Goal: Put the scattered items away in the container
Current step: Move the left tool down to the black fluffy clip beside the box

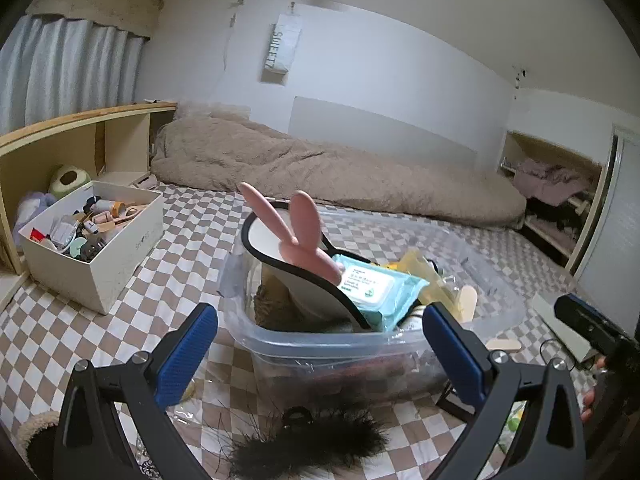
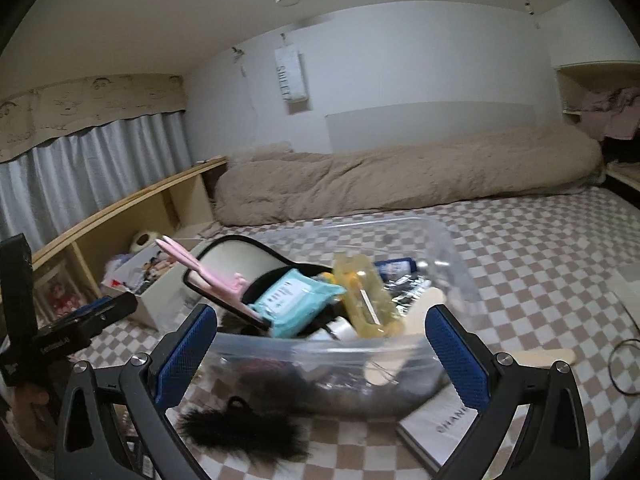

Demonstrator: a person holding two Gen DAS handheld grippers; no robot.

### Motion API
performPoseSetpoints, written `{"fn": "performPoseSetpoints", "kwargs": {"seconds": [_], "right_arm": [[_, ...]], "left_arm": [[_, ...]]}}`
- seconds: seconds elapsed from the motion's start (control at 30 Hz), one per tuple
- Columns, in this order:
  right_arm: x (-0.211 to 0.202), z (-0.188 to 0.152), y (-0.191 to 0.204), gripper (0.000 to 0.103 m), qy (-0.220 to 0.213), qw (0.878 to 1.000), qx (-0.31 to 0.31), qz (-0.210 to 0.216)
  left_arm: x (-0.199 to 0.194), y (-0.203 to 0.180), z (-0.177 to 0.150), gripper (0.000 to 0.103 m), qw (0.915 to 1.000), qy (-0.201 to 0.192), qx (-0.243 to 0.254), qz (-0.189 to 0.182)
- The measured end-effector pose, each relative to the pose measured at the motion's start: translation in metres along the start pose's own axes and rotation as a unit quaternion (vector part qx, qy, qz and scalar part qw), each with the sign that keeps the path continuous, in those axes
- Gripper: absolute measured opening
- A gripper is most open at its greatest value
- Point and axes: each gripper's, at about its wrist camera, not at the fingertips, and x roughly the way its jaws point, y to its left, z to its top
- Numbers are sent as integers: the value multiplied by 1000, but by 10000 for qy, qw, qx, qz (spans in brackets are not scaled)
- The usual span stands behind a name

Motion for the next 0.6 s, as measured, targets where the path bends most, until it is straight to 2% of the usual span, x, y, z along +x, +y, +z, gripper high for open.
{"fn": "performPoseSetpoints", "kwargs": {"seconds": [0.3,0.47,0.6], "right_arm": [[-17,-20,-21,103,-38,9996,176,-204],[-20,-36,-29,103,-87,9992,211,-333],[-20,-48,-36,103,-113,9986,211,-474]], "left_arm": [[2,-21,-18,103,9998,38,210,46],[6,-19,-33,103,9998,210,64,28],[10,-16,-55,103,9992,330,108,222]]}}
